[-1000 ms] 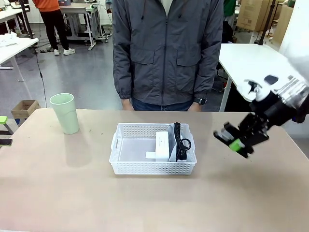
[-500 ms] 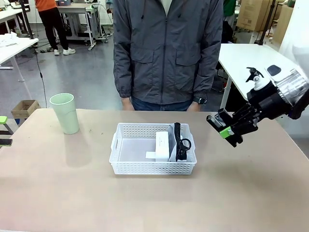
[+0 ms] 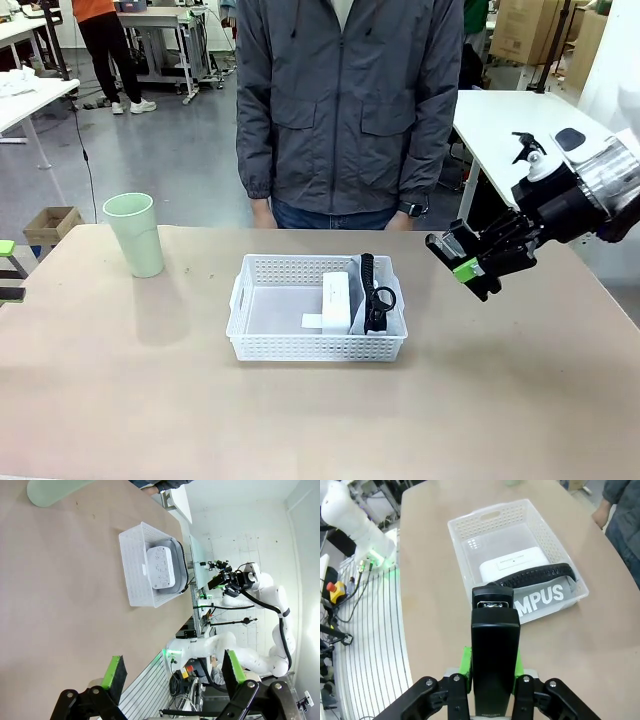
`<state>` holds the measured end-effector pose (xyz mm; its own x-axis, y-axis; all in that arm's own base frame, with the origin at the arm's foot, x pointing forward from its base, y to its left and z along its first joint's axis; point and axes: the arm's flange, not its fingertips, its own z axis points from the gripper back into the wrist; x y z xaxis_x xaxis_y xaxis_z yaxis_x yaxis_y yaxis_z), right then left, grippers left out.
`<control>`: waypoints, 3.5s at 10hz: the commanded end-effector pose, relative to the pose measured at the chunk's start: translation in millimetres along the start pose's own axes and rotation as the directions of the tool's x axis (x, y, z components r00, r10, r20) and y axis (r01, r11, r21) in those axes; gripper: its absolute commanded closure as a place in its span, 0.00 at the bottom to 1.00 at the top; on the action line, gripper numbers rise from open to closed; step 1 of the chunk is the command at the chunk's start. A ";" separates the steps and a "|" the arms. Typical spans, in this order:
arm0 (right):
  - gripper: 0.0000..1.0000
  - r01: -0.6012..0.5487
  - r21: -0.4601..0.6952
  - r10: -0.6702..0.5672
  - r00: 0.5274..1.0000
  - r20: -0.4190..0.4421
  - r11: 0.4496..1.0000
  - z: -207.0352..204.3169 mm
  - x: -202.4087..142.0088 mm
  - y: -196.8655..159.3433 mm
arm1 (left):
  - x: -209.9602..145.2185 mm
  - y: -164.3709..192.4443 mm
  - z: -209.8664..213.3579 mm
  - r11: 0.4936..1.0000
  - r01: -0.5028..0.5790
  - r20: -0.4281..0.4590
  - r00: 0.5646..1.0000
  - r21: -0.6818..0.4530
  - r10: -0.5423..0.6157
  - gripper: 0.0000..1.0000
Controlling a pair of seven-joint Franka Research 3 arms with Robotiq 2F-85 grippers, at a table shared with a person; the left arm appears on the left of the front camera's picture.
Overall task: Efficiently arrange items inside the basket to fit them all.
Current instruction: Pick up the Stapler and place it inside the Organizing basket.
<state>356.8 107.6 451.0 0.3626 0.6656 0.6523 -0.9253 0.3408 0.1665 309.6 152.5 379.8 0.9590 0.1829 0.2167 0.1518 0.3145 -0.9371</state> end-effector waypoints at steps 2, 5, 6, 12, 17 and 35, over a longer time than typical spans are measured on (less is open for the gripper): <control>0.63 0.104 -0.009 -0.104 0.989 -0.107 0.995 -31.5 74.3 -15.4 | -2.2 -0.5 -0.7 1.000 0.014 0.010 1.000 -0.008 -0.014 0.00; 0.63 0.111 0.055 -0.096 0.970 -0.225 0.992 -86.6 144.0 -19.9 | -2.2 -0.5 -0.7 1.000 0.014 0.010 1.000 -0.008 -0.014 0.00; 0.63 0.143 0.035 -0.129 0.956 -0.262 0.989 -106.2 162.4 -18.5 | -2.2 -0.5 -0.7 1.000 0.014 0.010 1.000 -0.008 -0.014 0.00; 0.63 0.310 -0.097 -0.322 0.851 -0.414 0.946 -243.3 235.3 -14.1 | -2.2 -0.5 -0.7 1.000 0.014 0.010 1.000 -0.008 -0.014 0.00; 0.63 0.277 -0.123 -0.293 0.741 -0.604 0.953 -329.2 210.9 -29.6 | -2.2 -0.5 -0.7 1.000 0.014 0.010 1.000 -0.008 -0.014 0.00; 0.00 0.210 -0.043 -0.195 0.787 -0.585 0.977 -291.9 188.5 -10.9 | -2.2 -0.5 -0.7 1.000 0.014 0.010 1.000 -0.008 -0.014 0.00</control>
<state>486.2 448.7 335.7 0.5481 0.8363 0.0095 -0.8120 0.5294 0.2457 309.7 152.3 379.6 0.9592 0.1822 0.2161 0.1513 0.3149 -0.9370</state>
